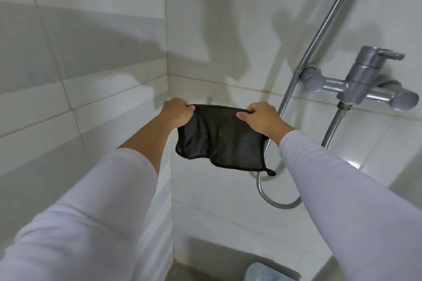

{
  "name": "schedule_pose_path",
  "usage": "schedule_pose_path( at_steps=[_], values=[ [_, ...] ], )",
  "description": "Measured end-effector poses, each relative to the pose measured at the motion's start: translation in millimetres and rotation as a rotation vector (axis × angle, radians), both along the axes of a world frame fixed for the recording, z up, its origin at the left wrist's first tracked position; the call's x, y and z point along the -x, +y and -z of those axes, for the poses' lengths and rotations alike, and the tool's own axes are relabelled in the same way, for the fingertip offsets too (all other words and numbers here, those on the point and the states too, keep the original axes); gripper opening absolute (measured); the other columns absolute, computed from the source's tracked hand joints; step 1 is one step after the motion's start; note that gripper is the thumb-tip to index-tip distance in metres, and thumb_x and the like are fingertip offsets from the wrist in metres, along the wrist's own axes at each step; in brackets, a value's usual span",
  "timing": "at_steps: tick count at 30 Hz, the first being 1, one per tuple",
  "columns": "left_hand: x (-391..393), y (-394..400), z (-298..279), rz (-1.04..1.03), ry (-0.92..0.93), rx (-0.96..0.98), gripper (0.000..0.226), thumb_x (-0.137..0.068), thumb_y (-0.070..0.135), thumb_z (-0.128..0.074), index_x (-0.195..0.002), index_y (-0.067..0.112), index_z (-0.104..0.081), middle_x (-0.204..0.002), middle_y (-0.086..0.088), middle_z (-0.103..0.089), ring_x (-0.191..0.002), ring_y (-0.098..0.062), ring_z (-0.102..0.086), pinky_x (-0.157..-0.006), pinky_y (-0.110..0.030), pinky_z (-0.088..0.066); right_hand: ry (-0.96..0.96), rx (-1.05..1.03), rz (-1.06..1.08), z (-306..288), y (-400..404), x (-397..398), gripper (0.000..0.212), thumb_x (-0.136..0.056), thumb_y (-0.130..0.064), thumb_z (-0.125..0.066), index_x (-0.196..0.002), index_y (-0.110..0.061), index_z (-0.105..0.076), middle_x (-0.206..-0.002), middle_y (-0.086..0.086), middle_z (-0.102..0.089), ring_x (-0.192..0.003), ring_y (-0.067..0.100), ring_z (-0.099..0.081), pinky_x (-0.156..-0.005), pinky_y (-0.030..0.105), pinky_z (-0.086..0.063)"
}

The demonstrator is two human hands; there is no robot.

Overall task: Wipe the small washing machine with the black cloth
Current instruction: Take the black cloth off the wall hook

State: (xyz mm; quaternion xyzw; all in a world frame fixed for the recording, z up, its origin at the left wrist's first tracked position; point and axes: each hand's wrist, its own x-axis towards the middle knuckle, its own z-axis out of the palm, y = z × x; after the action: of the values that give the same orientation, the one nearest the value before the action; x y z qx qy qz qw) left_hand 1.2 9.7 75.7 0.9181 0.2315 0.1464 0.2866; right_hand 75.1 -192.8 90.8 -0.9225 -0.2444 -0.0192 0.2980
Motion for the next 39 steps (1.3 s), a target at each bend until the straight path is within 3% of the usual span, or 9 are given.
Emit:
schedule_pose_path(
  at_steps=[7, 13, 16, 19, 22, 26, 30, 34, 39],
  values=[
    [8, -78, -11, 0.074, -0.038, 0.652, 0.025, -0.092, 0.02, -0.051, -0.11, 0.003, -0.057, -0.089, -0.009, -0.064, -0.076, -0.019, -0.063, -0.059, -0.025, -0.053, 0.254, -0.249, 0.069, -4, -16, 24, 0.019, -0.092, -0.028, -0.049, -0.085, -0.011, -0.05, -0.091, 0.008, -0.052, -0.087, 0.023, -0.05, -0.078, 0.031, -0.04],
    [14, -130, -23, 0.247, -0.091, 0.773, 0.033, -0.098, 0.021, -0.039, -0.114, 0.002, -0.061, -0.108, -0.013, -0.067, -0.092, -0.026, -0.066, -0.079, -0.028, -0.055, 0.448, -0.449, 0.032, -17, -44, 40, 0.041, -0.094, -0.043, -0.042, -0.119, -0.013, -0.054, -0.12, 0.011, -0.06, -0.112, 0.029, -0.058, -0.103, 0.041, -0.044],
    [21, -140, -29, 0.313, -0.113, 0.874, 0.039, -0.098, 0.02, -0.032, -0.118, -0.001, -0.058, -0.115, -0.018, -0.066, -0.1, -0.031, -0.066, -0.091, -0.035, -0.052, 0.435, -0.413, -0.085, -19, -68, 44, 0.044, -0.082, -0.052, -0.059, -0.106, -0.015, -0.056, -0.107, 0.008, -0.066, -0.098, 0.024, -0.064, -0.094, 0.037, -0.05],
    [29, -149, -34, 0.425, -0.051, 0.941, 0.046, -0.099, 0.022, -0.027, -0.129, -0.003, -0.051, -0.123, -0.02, -0.061, -0.107, -0.031, -0.062, -0.099, -0.038, -0.047, 0.417, -0.362, -0.113, -18, -89, 43, 0.046, -0.071, -0.027, -0.078, -0.109, -0.015, -0.053, -0.098, 0.007, -0.065, -0.089, 0.022, -0.063, -0.089, 0.036, -0.051],
    [34, -158, -37, 0.489, 0.0, 0.89, 0.043, -0.099, 0.021, -0.029, -0.127, 0.001, -0.054, -0.12, -0.013, -0.065, -0.105, -0.025, -0.064, -0.1, -0.038, -0.046, 0.379, -0.303, -0.052, -19, -103, 41, 0.038, -0.072, -0.004, -0.07, -0.107, -0.015, -0.056, -0.094, 0.011, -0.063, -0.08, 0.024, -0.06, -0.081, 0.036, -0.051],
    [30, -158, -11, 0.327, -0.127, 0.589, 0.032, -0.09, 0.015, -0.05, -0.121, 0.014, -0.059, -0.123, -0.006, -0.064, -0.106, -0.018, -0.06, -0.083, -0.028, -0.045, 0.395, -0.285, -0.063, -26, -124, 44, 0.025, -0.078, 0.002, -0.056, -0.097, -0.012, -0.064, -0.082, 0.009, -0.062, -0.072, 0.023, -0.057, -0.069, 0.03, -0.048],
    [31, -158, 33, 0.576, 0.025, 0.869, 0.049, -0.072, 0.023, -0.058, -0.12, 0.034, -0.055, -0.133, 0.008, -0.053, -0.128, -0.008, -0.042, -0.103, -0.037, -0.032, 0.523, -0.302, -0.139, -29, -145, 47, 0.032, -0.08, 0.005, -0.045, -0.092, -0.013, -0.067, -0.083, 0.008, -0.064, -0.074, 0.022, -0.059, -0.061, 0.024, -0.05],
    [33, -180, 61, 0.698, 0.21, 0.954, 0.035, -0.084, 0.028, -0.064, -0.118, 0.025, -0.06, -0.125, 0.011, -0.058, -0.115, -0.002, -0.051, -0.096, -0.023, -0.038, 0.522, -0.313, -0.113, -25, -159, 43, 0.037, -0.079, 0.007, -0.043, -0.096, -0.014, -0.069, -0.094, 0.011, -0.066, -0.084, 0.025, -0.061, -0.077, 0.032, -0.052],
    [19, -202, 70, 0.645, 0.146, 1.027, 0.025, -0.093, 0.024, -0.055, -0.115, 0.012, -0.061, -0.107, 0.001, -0.069, -0.103, -0.013, -0.062, -0.11, -0.033, -0.039, 0.343, -0.269, 0.082, -14, -168, 37, 0.038, -0.08, 0.004, -0.048, -0.105, -0.014, -0.069, -0.102, 0.011, -0.065, -0.09, 0.024, -0.059, -0.093, 0.037, -0.049]
  ],
)
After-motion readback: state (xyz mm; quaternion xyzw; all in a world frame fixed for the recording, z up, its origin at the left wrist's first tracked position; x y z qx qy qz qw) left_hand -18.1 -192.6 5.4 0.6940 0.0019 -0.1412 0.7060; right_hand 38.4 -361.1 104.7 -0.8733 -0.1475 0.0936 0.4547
